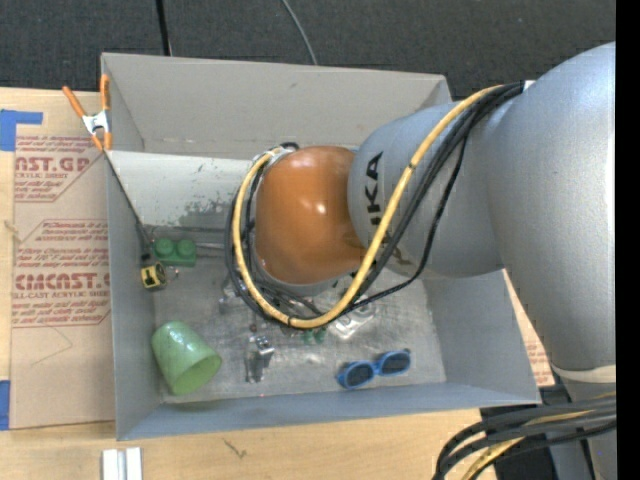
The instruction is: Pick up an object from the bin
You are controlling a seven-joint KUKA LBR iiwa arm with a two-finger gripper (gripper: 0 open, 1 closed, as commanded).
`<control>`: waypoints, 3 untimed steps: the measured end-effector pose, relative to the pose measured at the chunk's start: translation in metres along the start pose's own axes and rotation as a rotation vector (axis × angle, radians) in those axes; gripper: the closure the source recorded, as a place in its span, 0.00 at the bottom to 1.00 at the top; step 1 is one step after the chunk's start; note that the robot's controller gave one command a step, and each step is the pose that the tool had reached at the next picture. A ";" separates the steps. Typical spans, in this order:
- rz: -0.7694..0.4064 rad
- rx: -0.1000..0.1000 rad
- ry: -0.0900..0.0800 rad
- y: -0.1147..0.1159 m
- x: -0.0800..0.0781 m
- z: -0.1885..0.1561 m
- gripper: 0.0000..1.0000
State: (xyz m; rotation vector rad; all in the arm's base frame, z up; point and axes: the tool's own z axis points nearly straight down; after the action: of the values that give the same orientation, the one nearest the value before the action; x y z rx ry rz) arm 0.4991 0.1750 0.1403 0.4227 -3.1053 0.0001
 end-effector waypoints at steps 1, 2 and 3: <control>-0.477 0.015 -0.003 0.046 -0.038 0.055 0.00; -0.473 0.016 -0.003 0.045 -0.038 0.055 1.00; -0.473 0.003 -0.018 0.051 -0.046 -0.028 1.00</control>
Offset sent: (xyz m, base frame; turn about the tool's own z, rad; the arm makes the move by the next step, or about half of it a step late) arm 0.0194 0.0602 -0.0593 -0.4793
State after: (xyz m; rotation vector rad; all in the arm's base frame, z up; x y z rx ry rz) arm 0.5303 0.2363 0.1683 1.1454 -2.9368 -0.0016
